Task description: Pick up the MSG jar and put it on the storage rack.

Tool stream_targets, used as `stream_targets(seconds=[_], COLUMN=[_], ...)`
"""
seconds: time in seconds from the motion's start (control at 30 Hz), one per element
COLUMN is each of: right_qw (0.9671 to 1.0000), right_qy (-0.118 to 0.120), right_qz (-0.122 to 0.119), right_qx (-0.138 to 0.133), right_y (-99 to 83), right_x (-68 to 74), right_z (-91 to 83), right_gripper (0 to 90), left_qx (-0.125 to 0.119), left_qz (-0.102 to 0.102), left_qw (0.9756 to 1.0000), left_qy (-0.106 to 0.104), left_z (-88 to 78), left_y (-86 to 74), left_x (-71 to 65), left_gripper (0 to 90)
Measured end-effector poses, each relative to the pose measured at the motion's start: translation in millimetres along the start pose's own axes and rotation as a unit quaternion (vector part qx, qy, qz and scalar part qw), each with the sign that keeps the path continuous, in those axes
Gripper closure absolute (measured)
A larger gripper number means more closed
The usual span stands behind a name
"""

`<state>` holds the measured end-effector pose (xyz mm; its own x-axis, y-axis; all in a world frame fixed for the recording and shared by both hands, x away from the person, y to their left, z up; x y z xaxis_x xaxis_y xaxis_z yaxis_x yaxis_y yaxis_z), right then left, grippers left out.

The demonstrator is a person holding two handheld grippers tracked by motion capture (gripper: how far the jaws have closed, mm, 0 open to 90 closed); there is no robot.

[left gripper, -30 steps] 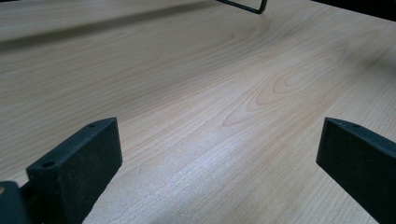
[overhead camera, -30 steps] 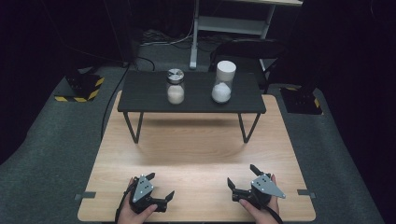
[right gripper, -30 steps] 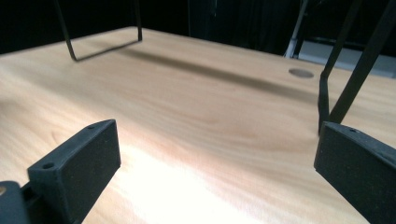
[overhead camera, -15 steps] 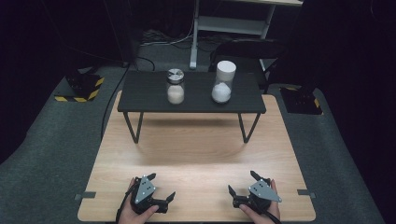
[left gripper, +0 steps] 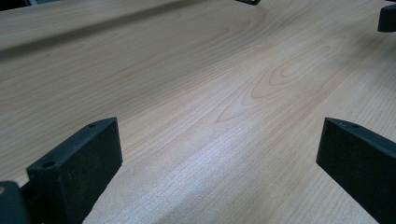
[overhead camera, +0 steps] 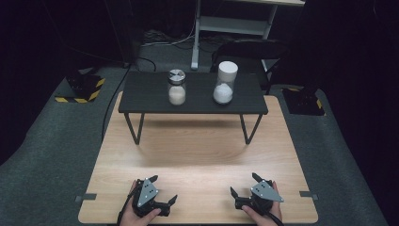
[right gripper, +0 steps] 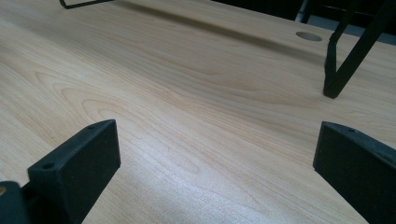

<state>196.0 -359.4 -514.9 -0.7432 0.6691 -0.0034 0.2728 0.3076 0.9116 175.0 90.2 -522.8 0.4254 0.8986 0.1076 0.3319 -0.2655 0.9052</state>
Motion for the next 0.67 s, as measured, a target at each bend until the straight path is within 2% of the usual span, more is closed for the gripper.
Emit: stream_targets(seconds=[0.4,0.67], right_qw=[0.9999,0.9998], right_qy=[0.002,0.005], right_qz=[-0.007,-0.009], right_qx=[-0.012,-0.016], right_y=[-2.9,-3.9], right_x=[1.3,1.5], right_z=[-2.2,-3.2], right_gripper=[0.3,0.4], left_qx=[0.010,0.018], left_qz=[0.010,0.013], left_qw=[0.9999,0.9997], left_qy=[-0.004,-0.013], left_z=[1.8,9.7], left_y=[2.3,6.9], left_x=[-1.5,-2.3], left_gripper=[0.3,0.4])
Point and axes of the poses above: each handheld gripper's, and its own axes: z roughly forward along the jaws, y roughly out of its top, x roughly to its left, the point moved 8 cm from there along z, roughly forward along the jaws, and after that the axes turned 15 degrees about y, right-handed, at the moved point
